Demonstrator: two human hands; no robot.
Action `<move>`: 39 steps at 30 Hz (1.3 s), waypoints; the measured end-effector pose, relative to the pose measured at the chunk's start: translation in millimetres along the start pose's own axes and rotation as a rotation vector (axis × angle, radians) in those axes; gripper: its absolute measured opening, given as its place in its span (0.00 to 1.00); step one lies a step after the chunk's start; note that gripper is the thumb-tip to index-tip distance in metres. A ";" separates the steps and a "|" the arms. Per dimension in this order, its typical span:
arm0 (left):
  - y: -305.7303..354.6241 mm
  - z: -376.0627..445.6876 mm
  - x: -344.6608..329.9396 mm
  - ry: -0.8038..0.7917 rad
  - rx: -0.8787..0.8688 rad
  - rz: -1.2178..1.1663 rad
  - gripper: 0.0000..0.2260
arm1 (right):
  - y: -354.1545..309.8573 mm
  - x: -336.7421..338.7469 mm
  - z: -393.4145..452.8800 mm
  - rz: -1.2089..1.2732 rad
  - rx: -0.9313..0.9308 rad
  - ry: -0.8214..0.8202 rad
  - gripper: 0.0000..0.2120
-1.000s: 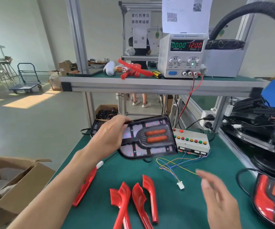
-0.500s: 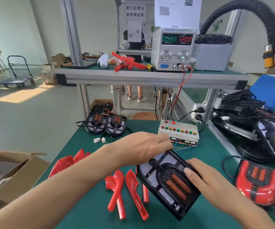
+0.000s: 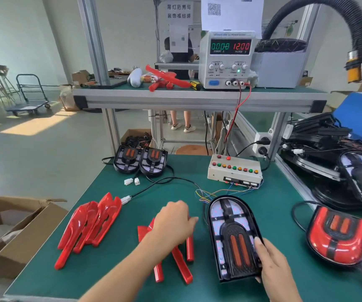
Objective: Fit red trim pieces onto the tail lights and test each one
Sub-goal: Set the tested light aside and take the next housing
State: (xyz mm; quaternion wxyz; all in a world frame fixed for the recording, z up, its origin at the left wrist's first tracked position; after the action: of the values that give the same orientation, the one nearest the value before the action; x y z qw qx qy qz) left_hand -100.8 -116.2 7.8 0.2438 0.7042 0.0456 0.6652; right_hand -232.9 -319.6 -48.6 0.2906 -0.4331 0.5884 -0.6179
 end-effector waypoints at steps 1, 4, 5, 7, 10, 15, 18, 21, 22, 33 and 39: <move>2.8 -1.6 -7.9 -0.011 0.022 0.059 0.16 | 4.2 -0.4 1.2 -0.016 0.002 0.002 0.14; 7.4 -5.6 -25.4 -0.035 0.045 0.192 0.17 | 14.6 0.6 3.4 -0.036 -0.006 0.013 0.12; 7.4 -5.9 -29.7 -0.046 0.055 0.225 0.18 | 17.0 1.4 4.7 -0.041 -0.006 0.017 0.12; 5.3 -7.6 -34.2 -0.067 0.084 0.266 0.17 | 19.5 2.3 7.0 -0.051 0.000 0.027 0.13; 4.7 -10.8 -31.6 -0.061 0.100 0.207 0.13 | 19.1 1.9 8.7 -0.018 0.017 0.028 0.12; 6.8 -28.5 -4.1 0.151 0.097 -0.049 0.18 | 19.8 1.9 9.5 -0.005 0.036 0.009 0.17; 18.1 -50.5 1.9 0.278 0.026 -0.343 0.22 | 21.5 -0.9 11.5 -0.024 0.048 -0.022 0.18; 47.9 -66.8 -14.4 0.237 -0.066 -0.519 0.23 | 22.5 -3.4 10.7 -0.040 0.061 -0.023 0.14; 58.9 -68.2 -23.6 0.205 -0.074 -0.520 0.23 | 22.6 -4.4 9.9 -0.047 0.067 -0.021 0.13; 100.8 -48.0 -63.6 0.118 -0.043 -0.346 0.20 | 15.9 -2.0 3.2 -0.106 0.096 -0.064 0.17; 104.8 -52.2 -65.6 0.090 -0.112 -0.217 0.20 | 16.5 -0.4 3.5 -0.099 0.143 -0.068 0.20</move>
State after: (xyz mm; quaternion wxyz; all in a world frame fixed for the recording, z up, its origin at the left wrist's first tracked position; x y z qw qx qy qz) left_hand -185.3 -218.8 -10.1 0.3511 0.6498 0.0955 0.6674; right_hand -232.1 -323.2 -65.1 0.3097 -0.4606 0.5103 -0.6569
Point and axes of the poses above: each hand's wrist, its own z-axis towards the middle knuckle, its own x-axis out of the back of the hand, y = z × x, the point moved 2 cm from there along z, towards the middle knuckle, and after that the axes turned 4 degrees about -z, right-handed, at the moved point
